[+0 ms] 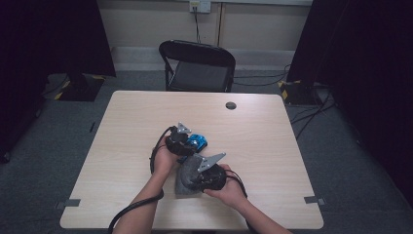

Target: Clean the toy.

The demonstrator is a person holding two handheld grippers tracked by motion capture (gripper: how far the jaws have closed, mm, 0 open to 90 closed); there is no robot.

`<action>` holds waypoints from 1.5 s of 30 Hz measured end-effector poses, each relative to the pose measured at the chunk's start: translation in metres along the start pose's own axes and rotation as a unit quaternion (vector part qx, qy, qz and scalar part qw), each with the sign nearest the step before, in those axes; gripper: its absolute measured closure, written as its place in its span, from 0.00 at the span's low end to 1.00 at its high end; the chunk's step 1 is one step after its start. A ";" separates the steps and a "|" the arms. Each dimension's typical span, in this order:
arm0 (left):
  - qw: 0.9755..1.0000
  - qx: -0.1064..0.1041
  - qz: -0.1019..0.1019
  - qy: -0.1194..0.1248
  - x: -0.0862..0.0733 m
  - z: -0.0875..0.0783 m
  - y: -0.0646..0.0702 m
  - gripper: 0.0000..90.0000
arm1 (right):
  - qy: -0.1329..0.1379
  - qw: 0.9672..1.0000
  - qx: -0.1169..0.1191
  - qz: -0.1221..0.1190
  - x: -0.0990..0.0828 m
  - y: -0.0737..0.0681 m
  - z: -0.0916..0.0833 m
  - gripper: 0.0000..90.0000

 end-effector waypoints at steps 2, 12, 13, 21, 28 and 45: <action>1.000 0.000 0.000 0.000 0.000 0.000 0.000 0.47 | -0.004 1.000 0.006 -0.009 0.000 -0.004 0.000 0.89; 1.000 0.001 -0.003 0.001 0.000 0.000 0.000 0.47 | -0.014 0.998 0.033 -0.043 -0.003 -0.019 -0.003 0.89; 1.000 0.002 -0.003 0.000 0.000 0.000 0.000 0.47 | -0.015 0.998 0.033 -0.046 -0.004 -0.019 -0.005 0.89; 1.000 0.003 -0.003 -0.001 0.000 0.000 0.000 0.47 | -0.016 0.999 0.029 -0.042 -0.008 -0.008 -0.025 0.89; 1.000 0.000 -0.008 0.002 0.000 0.000 0.001 0.47 | -0.010 1.000 0.017 -0.011 -0.019 0.019 -0.048 0.89; 1.000 0.000 -0.009 0.002 0.000 0.000 0.000 0.47 | 0.056 0.990 -0.061 0.117 -0.051 0.097 -0.105 0.89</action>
Point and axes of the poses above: each handheld gripper's, and its own axes: z roughly forward along the jaws, x roughly out of its top, y roughly to its right, the point moved 9 cm from there along z, roughly forward along the jaws, and after that the axes turned 10 degrees about -y, right-handed, at the moved point
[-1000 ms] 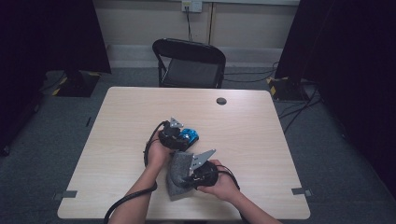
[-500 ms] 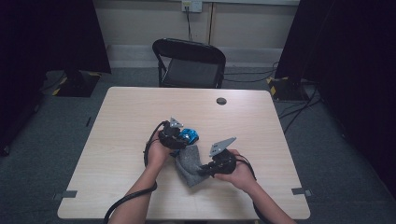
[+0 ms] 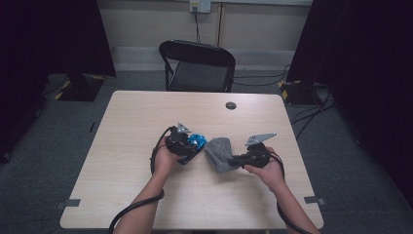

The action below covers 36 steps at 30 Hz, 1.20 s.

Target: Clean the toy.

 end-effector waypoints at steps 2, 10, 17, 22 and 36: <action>1.000 0.000 0.000 0.001 0.000 0.000 0.000 0.47 | 0.001 1.000 -0.025 0.004 -0.001 0.007 -0.001 0.89; 1.000 0.001 0.000 0.001 0.000 0.000 0.000 0.47 | 0.014 0.996 -0.087 0.028 0.003 0.019 0.014 0.90; 1.000 0.004 0.002 -0.001 0.000 0.000 0.000 0.47 | -0.016 0.997 -0.072 0.001 0.004 0.004 0.048 0.89; 1.000 0.003 0.002 0.000 0.000 0.000 0.000 0.47 | -0.017 0.999 -0.050 -0.011 0.009 -0.010 0.056 0.89; 1.000 0.005 0.002 -0.002 -0.001 -0.001 0.001 0.47 | -0.030 0.998 0.026 -0.047 0.009 -0.061 0.073 0.89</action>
Point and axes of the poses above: each handheld gripper's, and its own axes: z roughly forward along the jaws, x roughly out of its top, y roughly to its right, the point moved 9 cm from there along z, roughly forward along the jaws, and after that the axes turned 10 degrees about -y, right-handed, at the moved point
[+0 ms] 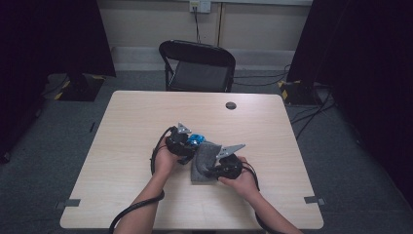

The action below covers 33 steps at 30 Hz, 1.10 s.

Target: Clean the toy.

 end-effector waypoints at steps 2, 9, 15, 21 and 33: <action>1.000 0.001 -0.001 0.000 0.000 0.000 0.000 0.47 | -0.002 1.000 0.009 -0.007 0.001 -0.007 0.003 0.89; 1.000 0.000 -0.003 0.000 0.000 0.000 0.000 0.47 | -0.011 0.999 0.034 -0.032 0.002 -0.031 0.009 0.89; 1.000 0.000 -0.005 -0.002 -0.001 -0.001 0.000 0.48 | -0.019 0.997 0.052 -0.054 -0.001 -0.046 0.009 0.89; 1.000 0.002 -0.013 -0.007 0.000 -0.001 0.000 0.48 | -0.033 0.995 0.055 -0.080 -0.009 -0.057 -0.001 0.89; 1.000 -0.010 0.014 0.019 0.015 -0.022 0.017 0.44 | -0.035 0.994 0.035 -0.094 -0.041 -0.027 -0.041 0.85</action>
Point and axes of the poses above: each handheld gripper's, and its own axes: z roughly forward along the jaws, x roughly out of its top, y roughly to its right, the point moved 9 cm from there along z, roughly forward along the jaws, and after that the axes turned 10 degrees about -y, right-handed, at the moved point
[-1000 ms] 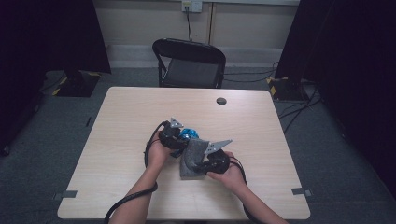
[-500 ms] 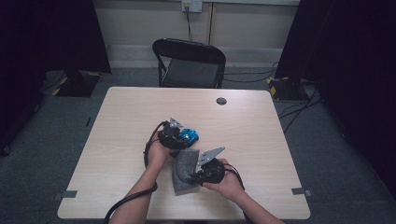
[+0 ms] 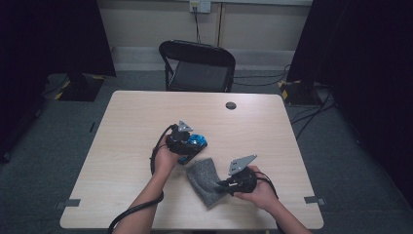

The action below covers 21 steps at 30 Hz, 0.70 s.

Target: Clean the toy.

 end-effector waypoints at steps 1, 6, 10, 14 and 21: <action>1.000 -0.005 0.007 0.001 0.000 -0.001 0.003 0.44 | 0.001 1.000 -0.003 -0.002 -0.002 0.003 -0.002 0.84; 0.999 -0.033 0.020 -0.006 -0.006 0.000 0.020 0.45 | 0.004 1.000 -0.024 0.014 -0.007 0.018 -0.006 0.78; 0.998 -0.058 0.023 -0.002 -0.011 0.000 0.034 0.46 | -0.001 0.999 -0.049 0.021 -0.013 0.030 -0.010 0.73; 0.996 -0.075 0.037 0.002 -0.015 -0.001 0.046 0.46 | -0.001 0.997 -0.076 0.031 -0.019 0.042 -0.015 0.64; 0.992 -0.103 0.071 0.012 -0.013 -0.005 0.073 0.45 | 0.043 0.990 -0.101 0.089 -0.025 0.063 -0.036 0.46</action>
Point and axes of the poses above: each handheld gripper's, and its own axes: z roughly forward along the jaws, x roughly out of its top, y roughly to its right, the point moved 9 cm from there along z, roughly forward along the jaws, and after that the axes turned 10 degrees about -y, right-handed, at the moved point
